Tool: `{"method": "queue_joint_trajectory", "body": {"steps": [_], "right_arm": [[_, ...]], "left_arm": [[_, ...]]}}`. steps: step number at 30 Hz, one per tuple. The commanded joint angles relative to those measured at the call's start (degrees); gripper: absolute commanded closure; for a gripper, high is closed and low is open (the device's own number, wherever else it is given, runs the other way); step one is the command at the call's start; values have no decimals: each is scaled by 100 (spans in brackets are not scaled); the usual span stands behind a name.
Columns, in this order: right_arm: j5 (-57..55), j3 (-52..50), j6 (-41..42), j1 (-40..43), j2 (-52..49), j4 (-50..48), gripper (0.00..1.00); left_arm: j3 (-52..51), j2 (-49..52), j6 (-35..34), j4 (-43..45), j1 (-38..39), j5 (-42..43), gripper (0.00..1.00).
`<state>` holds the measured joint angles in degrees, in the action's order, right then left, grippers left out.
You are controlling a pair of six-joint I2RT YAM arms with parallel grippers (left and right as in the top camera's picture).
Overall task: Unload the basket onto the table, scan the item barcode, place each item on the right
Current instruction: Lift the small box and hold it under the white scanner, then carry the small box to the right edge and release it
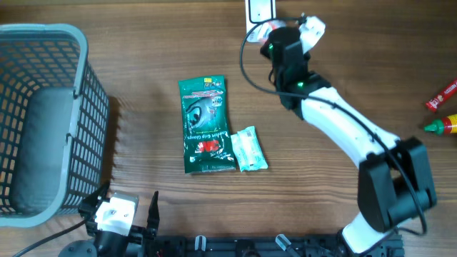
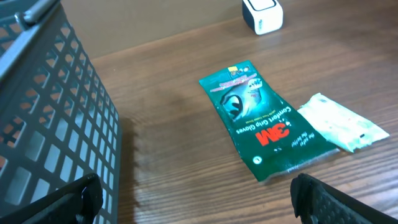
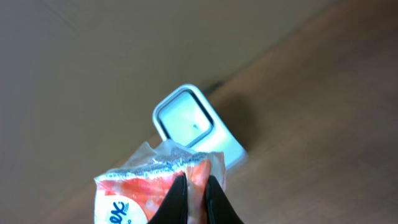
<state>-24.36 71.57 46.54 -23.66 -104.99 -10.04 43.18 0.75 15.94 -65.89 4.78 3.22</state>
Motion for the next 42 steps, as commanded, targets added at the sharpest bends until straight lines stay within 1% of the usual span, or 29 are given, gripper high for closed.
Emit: {"method": "queue_joint_trajectory", "body": {"steps": [1,3,6,11,16,19,21,25,27,29,30,34,36,39,40,42], "right_arm": [[894,33,-833,256,-732,-1259,96],[1228,48,-1115,365,-1202,-2216,96],[1279,267,-1519,417,-1720,-2826,96],[1051,1314,-2234,479,-2575,-2959,96],[1023,2599,-2396,634,-3558,-2957,96],[1023,3099,-2527,682,-3978,-2959,96],[1021,3265,-2771,688,-4081,-3001,96],[1027,3268,-2761,686,-4081,-3067,96],[1270,3270,-2721,686,-4068,-3191,96],[1394,3270,-2693,686,-3956,-3447,96],[1390,3268,-2693,686,-3801,-3405,96],[667,3268,-2682,820,-2763,-2277,96],[195,3268,-2684,1082,-2146,-1327,96],[-87,3268,-2629,1690,-1523,85,96],[-116,3268,-2483,1906,-1425,461,96],[-118,3268,-1982,2618,-1329,1438,96]], "left_arm": [[-13,-48,28,24,26,-11,0],[-13,-50,28,22,26,-11,0],[-13,-50,28,22,26,-11,0],[-13,-50,28,22,26,-11,0],[-13,-50,28,22,26,-11,0],[-13,-50,28,22,26,-11,0],[-13,-48,28,22,26,-11,0],[-13,-50,28,22,26,-11,0],[-13,-48,28,22,26,-11,0],[-13,-48,28,24,26,-11,0],[-13,-50,28,22,26,-11,0],[-13,-50,28,22,26,-11,0],[-13,-48,28,22,26,-11,0],[-13,-48,28,22,26,-11,0],[-13,-50,28,24,26,-11,0],[-13,-50,28,22,26,-11,0]]}}
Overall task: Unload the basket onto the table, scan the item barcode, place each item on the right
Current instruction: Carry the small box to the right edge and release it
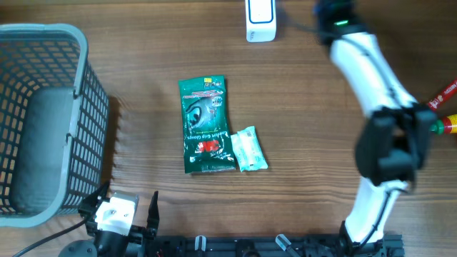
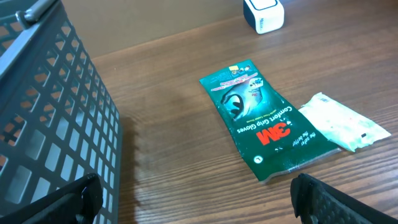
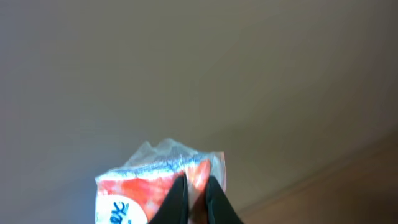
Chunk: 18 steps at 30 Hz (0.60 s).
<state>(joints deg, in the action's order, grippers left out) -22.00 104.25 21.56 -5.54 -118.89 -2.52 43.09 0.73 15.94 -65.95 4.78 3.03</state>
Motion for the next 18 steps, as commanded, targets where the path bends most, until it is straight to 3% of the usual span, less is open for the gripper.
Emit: {"method": "queue_joint_trajectory", "body": {"steps": [1,7,14,15,17,18], "right_arm": [[-348,-7,664,1147,13,1106,96],[125,-310,911,2905,-608,2568,96],[144,-313,675,3974,-807,2927,93],[151,-313,697,4050,-809,2964,86],[146,-313,660,4094,-793,2964,45],[151,-306,553,4087,-765,2955,35]], "left_arm": [[-4,-46,28,28,26,9,0],[-4,-46,28,28,26,9,0],[-4,-48,28,28,26,9,0],[-4,-46,28,28,26,9,0],[-4,-46,28,28,26,9,0],[-4,-46,28,28,26,9,0]]}}
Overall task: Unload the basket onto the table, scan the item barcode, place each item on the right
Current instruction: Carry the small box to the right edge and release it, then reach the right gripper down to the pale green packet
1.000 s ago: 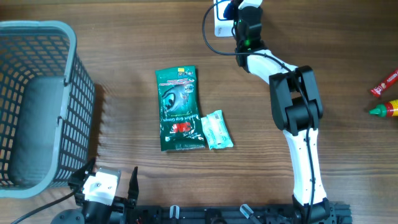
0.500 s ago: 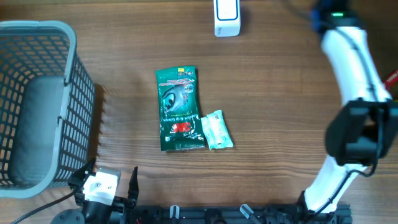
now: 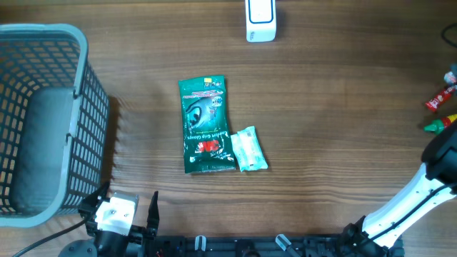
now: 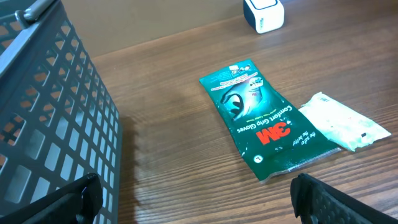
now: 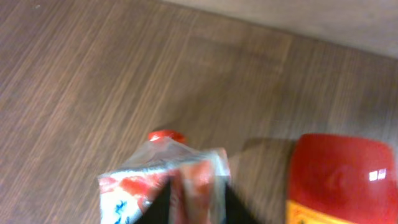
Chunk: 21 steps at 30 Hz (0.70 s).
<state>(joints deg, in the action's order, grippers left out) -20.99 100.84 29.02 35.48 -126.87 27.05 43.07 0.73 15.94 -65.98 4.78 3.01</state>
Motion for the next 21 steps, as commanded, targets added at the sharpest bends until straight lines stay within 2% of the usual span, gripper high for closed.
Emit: {"method": "queue_joint_trajectory", "body": {"steps": [1,2,5,7,10,14,19,21], "right_arm": [[46,42,-369,-48,96,-31,11],[44,42,-549,-87,210,-87,0],[166,48,-636,-225,787,-280,0],[1117,48,-632,-345,1283,-323,0],[3292,48,-531,-603,1961,11,0],[4693,48,229,-1198,2614,1034,0],[4804,46,275,-2411,3331,2358,0],[4754,46,761,-2848,3506,3204,0]], "left_arm": [[-2,-46,28,31,26,11,0],[-2,-46,28,31,26,11,0],[-2,-48,28,31,26,11,0],[-2,-46,28,31,26,11,0],[-2,-46,28,31,26,11,0],[-2,-46,28,31,26,11,0],[-2,-48,28,31,26,11,0],[-2,-48,28,31,26,11,0]]}}
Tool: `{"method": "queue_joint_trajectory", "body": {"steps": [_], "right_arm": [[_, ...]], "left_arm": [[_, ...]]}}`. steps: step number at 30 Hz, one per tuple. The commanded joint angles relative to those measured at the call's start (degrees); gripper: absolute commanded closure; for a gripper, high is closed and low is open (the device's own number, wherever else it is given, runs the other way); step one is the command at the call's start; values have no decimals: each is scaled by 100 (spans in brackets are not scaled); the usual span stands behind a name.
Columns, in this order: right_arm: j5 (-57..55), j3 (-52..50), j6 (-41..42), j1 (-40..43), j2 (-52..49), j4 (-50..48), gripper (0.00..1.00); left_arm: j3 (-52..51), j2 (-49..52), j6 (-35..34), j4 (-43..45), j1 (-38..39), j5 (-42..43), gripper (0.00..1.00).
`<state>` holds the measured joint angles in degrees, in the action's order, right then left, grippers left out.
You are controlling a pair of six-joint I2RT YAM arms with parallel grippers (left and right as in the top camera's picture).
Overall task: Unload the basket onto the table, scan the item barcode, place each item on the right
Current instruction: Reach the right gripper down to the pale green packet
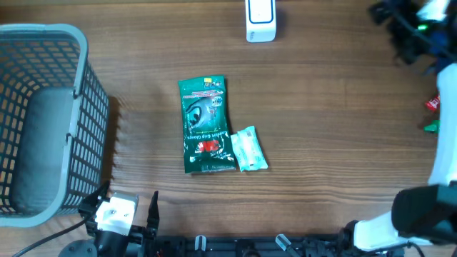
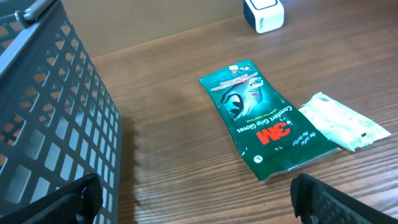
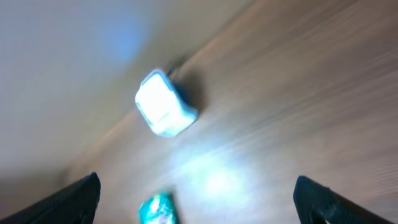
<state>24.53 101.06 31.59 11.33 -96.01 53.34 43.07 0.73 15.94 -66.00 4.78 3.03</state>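
Observation:
The white barcode scanner (image 1: 260,18) stands at the table's far edge, blurred in the right wrist view (image 3: 165,112). A green 3M glove packet (image 1: 206,125) lies mid-table with a small white packet (image 1: 249,148) at its lower right corner. My right gripper (image 3: 199,199) is open and empty, in the air at the far right (image 1: 398,25), to the right of the scanner. The orange-red packet is out of view. My left gripper (image 2: 199,199) rests open at the near left (image 1: 123,205), well short of the green packet (image 2: 267,124).
A grey mesh basket (image 1: 43,43) fills the left side, close beside my left gripper (image 2: 50,112). A red item (image 1: 433,103) and a green-tipped one (image 1: 430,127) peek out at the right edge, partly behind the right arm.
My right gripper was shut on the orange-red packet low over the wood by a red-capped bottle. Now it is open, empty, raised and turned toward the scanner. The left arm has not moved.
My right gripper first held the orange-red packet right at the scanner. Then it was further right with the packet, past the scanner. Then it was at the right edge near the bottles, still holding it. Now the packet is gone from the jaws.

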Motion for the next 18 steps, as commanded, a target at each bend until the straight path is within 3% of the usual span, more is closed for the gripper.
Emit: {"method": "queue_joint_trajectory", "body": {"steps": [1,5,10,12,15,18], "right_arm": [[201,24,879,-645,450,1187,0],[-114,-22,1207,-1368,452,2817,0],[-1276,-22,1541,-2194,686,3882,0],[-1849,-142,1974,-2728,988,3873,0],[-2468,-968,3314,-3250,1611,3724,0],[-1998,-2634,3849,-3626,2284,2358,0]], "left_arm": [[-2,-46,28,33,26,9,0],[-2,-46,28,33,26,9,0],[-2,-46,28,33,26,9,0],[-2,-46,28,33,26,9,0],[-2,-48,28,33,26,9,0],[-2,-46,28,33,26,9,0]]}}
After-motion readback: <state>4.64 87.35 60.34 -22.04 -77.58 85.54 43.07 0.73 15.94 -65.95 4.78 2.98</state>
